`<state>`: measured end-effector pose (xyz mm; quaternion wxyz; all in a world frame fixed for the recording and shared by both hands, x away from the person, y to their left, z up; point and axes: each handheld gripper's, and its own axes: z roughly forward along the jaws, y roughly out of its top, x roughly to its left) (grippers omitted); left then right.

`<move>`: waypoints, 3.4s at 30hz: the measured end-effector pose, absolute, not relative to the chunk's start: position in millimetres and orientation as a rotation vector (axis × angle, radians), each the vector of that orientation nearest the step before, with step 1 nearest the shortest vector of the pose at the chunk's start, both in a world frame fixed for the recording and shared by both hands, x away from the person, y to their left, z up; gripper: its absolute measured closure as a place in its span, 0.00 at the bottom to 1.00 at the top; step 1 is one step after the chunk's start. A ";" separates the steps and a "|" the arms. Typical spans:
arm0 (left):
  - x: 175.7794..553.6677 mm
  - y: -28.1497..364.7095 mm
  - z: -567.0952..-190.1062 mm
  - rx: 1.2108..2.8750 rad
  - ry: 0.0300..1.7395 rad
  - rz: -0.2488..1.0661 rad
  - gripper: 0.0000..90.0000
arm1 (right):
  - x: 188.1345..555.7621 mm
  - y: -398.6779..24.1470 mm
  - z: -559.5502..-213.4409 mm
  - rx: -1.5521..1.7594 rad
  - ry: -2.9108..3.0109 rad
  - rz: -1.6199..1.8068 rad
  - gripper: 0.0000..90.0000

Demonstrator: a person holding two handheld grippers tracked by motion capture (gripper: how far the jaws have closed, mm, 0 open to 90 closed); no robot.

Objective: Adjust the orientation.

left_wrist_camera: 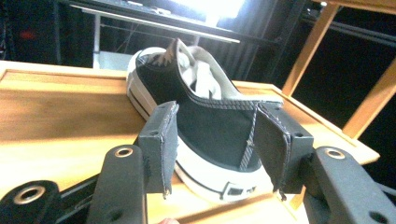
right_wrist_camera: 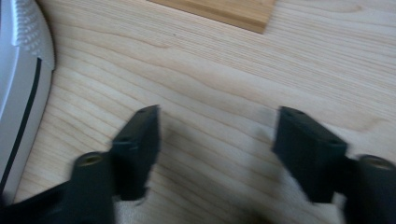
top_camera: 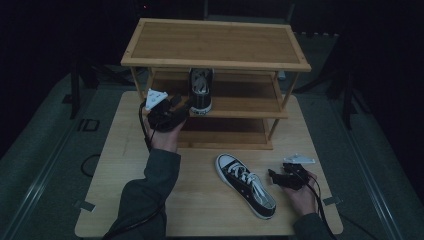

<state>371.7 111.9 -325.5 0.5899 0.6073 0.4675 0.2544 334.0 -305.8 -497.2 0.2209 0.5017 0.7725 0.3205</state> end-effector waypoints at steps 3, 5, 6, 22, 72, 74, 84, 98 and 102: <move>366.6 112.0 -331.1 1.448 1.072 0.596 0.56 | 331.6 -307.5 -495.8 1.384 2.135 0.903 0.51; 364.8 113.3 -335.0 1.465 1.073 0.596 0.55 | 325.7 -308.6 -487.5 1.359 2.117 0.976 0.58; 364.1 113.6 -336.9 1.466 1.076 0.597 0.55 | 323.6 -309.0 -484.3 1.352 2.104 0.997 0.60; 362.3 117.1 -369.1 1.556 1.107 0.605 0.55 | 284.5 -297.8 -445.9 1.184 2.127 1.158 0.64; 364.9 125.1 -485.6 1.819 1.255 0.562 0.54 | 293.9 -248.7 -447.3 1.251 2.525 1.064 0.98; 366.0 124.3 -488.8 1.830 1.263 0.570 0.54 | 294.9 -254.4 -449.3 1.297 2.520 1.133 0.99; 370.3 123.5 -497.5 1.847 1.280 0.578 0.53 | 291.8 -262.0 -453.2 1.448 2.448 1.315 0.99; 372.7 123.8 -503.0 1.855 1.302 0.582 0.52 | 279.1 -271.0 -418.9 1.456 2.300 1.546 0.99; 372.8 122.5 -504.2 1.859 1.302 0.584 0.52 | 274.5 -272.7 -402.5 1.431 2.258 1.592 0.99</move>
